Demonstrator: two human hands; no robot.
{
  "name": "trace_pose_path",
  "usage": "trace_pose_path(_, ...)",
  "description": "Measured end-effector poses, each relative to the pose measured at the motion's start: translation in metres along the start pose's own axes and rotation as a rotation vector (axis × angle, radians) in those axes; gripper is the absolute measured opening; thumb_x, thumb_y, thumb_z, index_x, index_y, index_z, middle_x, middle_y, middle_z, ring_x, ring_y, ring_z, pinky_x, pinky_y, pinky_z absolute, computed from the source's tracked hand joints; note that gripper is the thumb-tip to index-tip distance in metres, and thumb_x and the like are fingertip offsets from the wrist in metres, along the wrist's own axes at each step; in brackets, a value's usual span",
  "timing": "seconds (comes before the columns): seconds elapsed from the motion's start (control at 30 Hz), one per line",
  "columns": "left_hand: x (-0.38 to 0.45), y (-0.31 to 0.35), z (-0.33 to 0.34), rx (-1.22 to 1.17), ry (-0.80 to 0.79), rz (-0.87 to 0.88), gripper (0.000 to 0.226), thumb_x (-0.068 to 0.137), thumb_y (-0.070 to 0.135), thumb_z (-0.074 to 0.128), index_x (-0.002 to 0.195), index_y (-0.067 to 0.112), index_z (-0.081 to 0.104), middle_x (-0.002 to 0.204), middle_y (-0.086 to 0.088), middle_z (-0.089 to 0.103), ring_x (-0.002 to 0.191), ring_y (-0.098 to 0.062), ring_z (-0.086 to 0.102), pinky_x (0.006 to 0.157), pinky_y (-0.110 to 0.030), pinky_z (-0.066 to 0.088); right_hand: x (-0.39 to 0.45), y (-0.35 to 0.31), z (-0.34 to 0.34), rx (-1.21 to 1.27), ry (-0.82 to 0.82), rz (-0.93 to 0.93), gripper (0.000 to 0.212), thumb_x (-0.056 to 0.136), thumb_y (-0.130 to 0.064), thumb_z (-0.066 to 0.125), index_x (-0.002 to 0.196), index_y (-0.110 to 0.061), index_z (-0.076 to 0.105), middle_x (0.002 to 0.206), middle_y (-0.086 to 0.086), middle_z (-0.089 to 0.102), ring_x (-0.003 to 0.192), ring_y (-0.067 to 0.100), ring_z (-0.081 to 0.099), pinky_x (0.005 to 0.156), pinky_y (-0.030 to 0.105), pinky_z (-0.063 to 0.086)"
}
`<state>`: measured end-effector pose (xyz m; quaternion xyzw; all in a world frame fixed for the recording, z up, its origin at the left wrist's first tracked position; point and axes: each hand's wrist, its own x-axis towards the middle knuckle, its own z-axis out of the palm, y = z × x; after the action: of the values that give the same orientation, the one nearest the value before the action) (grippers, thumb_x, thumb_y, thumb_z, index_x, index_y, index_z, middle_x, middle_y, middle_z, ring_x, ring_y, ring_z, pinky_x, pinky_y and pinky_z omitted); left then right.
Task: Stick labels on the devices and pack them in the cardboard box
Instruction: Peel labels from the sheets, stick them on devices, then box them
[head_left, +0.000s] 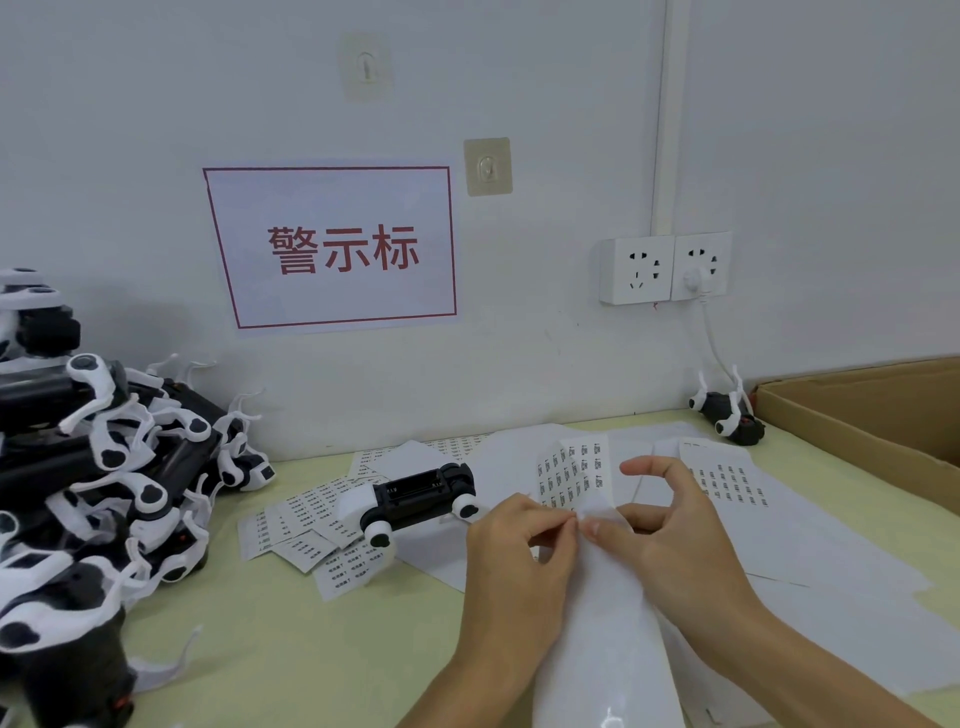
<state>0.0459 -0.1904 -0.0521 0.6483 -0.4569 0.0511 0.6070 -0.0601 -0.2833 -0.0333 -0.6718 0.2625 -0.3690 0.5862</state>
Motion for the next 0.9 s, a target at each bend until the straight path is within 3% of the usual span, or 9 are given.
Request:
trace_pose_path(0.13,0.0,0.0,0.001,0.034,0.051,-0.003,0.017,0.081,0.001,0.075,0.072,0.016,0.076,0.068,0.009,0.064,0.069,-0.007,0.062,0.066,-0.017,0.049,0.0,0.003,0.002,-0.001,-0.017,0.002,0.049,0.079,-0.011,0.081,0.107,-0.036,0.05,0.079,0.004,0.077,0.066,0.014,0.069,0.066,0.027,0.05)
trace_pose_path(0.27,-0.002,0.0,0.001,0.082,0.108,0.008,0.021,0.08,0.002,0.074,0.072,0.02,0.068,0.074,0.012,0.063,0.076,-0.006,0.061,0.069,-0.01,0.044,0.002,0.003,0.003,0.061,-0.08,0.049,0.041,0.082,-0.008,0.078,0.113,-0.027,0.059,0.087,0.005,0.078,0.081,0.023,0.075,0.081,0.04,0.057)
trace_pose_path(0.33,-0.005,0.002,0.004,0.098,0.129,-0.024,0.025,0.084,0.009,0.073,0.083,0.03,0.061,0.09,0.018,0.058,0.092,-0.003,0.056,0.076,-0.008,0.04,0.003,0.001,0.001,0.115,-0.135,0.085,0.029,0.085,-0.005,0.073,0.111,-0.018,0.069,0.092,0.008,0.078,0.085,0.028,0.076,0.079,0.04,0.059)
trace_pose_path(0.4,-0.006,0.006,0.005,0.066,0.131,-0.163,0.031,0.087,0.026,0.072,0.1,0.039,0.047,0.107,0.027,0.046,0.108,0.003,0.045,0.082,-0.005,0.037,0.004,-0.001,-0.004,0.153,-0.166,0.097,0.017,0.088,-0.004,0.07,0.1,-0.014,0.078,0.095,0.01,0.078,0.085,0.03,0.076,0.069,0.034,0.061)
trace_pose_path(0.43,-0.005,0.007,0.005,0.01,0.125,-0.266,0.037,0.087,0.031,0.073,0.107,0.039,0.042,0.111,0.027,0.044,0.107,0.007,0.046,0.079,-0.005,0.039,0.005,-0.002,-0.006,0.174,-0.169,0.104,0.016,0.088,-0.004,0.069,0.096,-0.014,0.079,0.096,0.011,0.078,0.085,0.031,0.076,0.065,0.032,0.061)
trace_pose_path(0.53,0.0,0.007,0.002,-0.295,0.093,-0.5,0.048,0.085,0.019,0.079,0.116,0.031,0.043,0.097,0.001,0.067,0.078,-0.002,0.066,0.062,-0.011,0.049,0.011,-0.004,-0.012,0.202,-0.172,0.124,0.013,0.088,-0.006,0.069,0.093,-0.011,0.079,0.098,0.014,0.077,0.088,0.033,0.075,0.071,0.036,0.06)
trace_pose_path(0.6,0.002,0.007,-0.002,-0.363,0.107,-0.522,0.048,0.084,0.008,0.078,0.114,0.027,0.046,0.083,-0.009,0.072,0.072,-0.012,0.07,0.059,-0.014,0.052,0.016,-0.003,-0.015,0.244,-0.168,0.15,0.013,0.089,-0.005,0.067,0.094,-0.005,0.079,0.101,0.016,0.076,0.092,0.032,0.075,0.079,0.038,0.057)
trace_pose_path(0.7,0.003,0.007,-0.003,-0.434,0.135,-0.518,0.043,0.085,0.006,0.077,0.111,0.026,0.05,0.076,-0.002,0.074,0.071,-0.006,0.071,0.062,-0.016,0.054,0.018,-0.003,-0.019,0.255,-0.225,0.208,0.015,0.089,-0.008,0.066,0.096,-0.001,0.078,0.103,0.017,0.076,0.095,0.031,0.074,0.076,0.035,0.058)
trace_pose_path(0.9,0.005,0.003,-0.003,-0.494,0.056,-0.562,0.029,0.089,0.011,0.073,0.112,0.021,0.059,0.084,-0.003,0.078,0.082,-0.02,0.075,0.078,-0.035,0.059,0.016,0.001,-0.017,0.201,-0.252,0.241,0.018,0.092,-0.013,0.067,0.102,-0.003,0.076,0.101,0.017,0.076,0.091,0.035,0.074,0.071,0.037,0.06)
